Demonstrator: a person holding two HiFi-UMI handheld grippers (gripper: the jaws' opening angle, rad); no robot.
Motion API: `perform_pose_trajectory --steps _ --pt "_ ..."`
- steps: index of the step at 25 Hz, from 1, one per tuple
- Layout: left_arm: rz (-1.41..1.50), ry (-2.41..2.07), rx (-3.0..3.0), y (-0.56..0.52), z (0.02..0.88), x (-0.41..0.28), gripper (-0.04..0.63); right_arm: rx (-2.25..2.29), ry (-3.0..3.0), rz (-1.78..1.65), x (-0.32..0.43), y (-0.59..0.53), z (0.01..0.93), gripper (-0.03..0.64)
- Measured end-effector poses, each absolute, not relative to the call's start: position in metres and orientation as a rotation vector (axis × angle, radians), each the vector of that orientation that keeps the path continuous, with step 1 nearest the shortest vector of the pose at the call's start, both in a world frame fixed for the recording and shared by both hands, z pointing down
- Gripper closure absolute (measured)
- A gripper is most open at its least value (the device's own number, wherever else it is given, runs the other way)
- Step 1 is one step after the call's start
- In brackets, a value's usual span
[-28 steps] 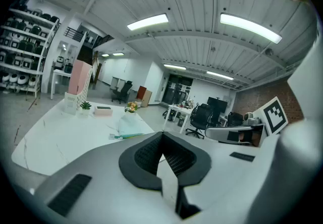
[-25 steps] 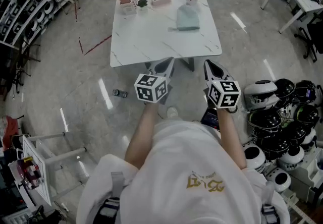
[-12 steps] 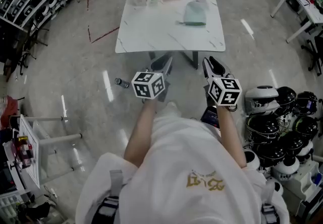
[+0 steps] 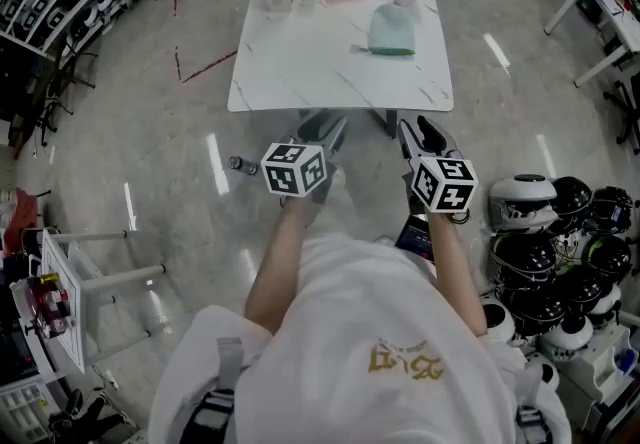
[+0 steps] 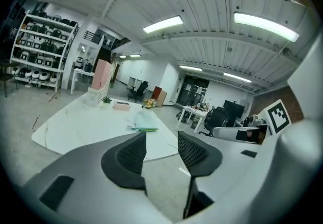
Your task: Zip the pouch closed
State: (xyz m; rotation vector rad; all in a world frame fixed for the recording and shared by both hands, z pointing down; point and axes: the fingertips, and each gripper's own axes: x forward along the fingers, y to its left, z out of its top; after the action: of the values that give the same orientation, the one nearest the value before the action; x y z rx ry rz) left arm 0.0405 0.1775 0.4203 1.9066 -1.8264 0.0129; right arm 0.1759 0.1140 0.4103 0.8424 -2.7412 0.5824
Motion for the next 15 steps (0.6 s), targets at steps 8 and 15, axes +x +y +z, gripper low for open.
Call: perform_pose_trajectory --steps 8,15 --pt "0.101 -1.71 1.93 0.09 0.469 -0.031 0.399 0.971 -2.584 0.614 0.117 0.036 0.468 0.454" --pt "0.22 -1.552 1.985 0.001 0.498 -0.092 0.4 1.072 -2.448 0.654 0.058 -0.032 0.499 0.46"
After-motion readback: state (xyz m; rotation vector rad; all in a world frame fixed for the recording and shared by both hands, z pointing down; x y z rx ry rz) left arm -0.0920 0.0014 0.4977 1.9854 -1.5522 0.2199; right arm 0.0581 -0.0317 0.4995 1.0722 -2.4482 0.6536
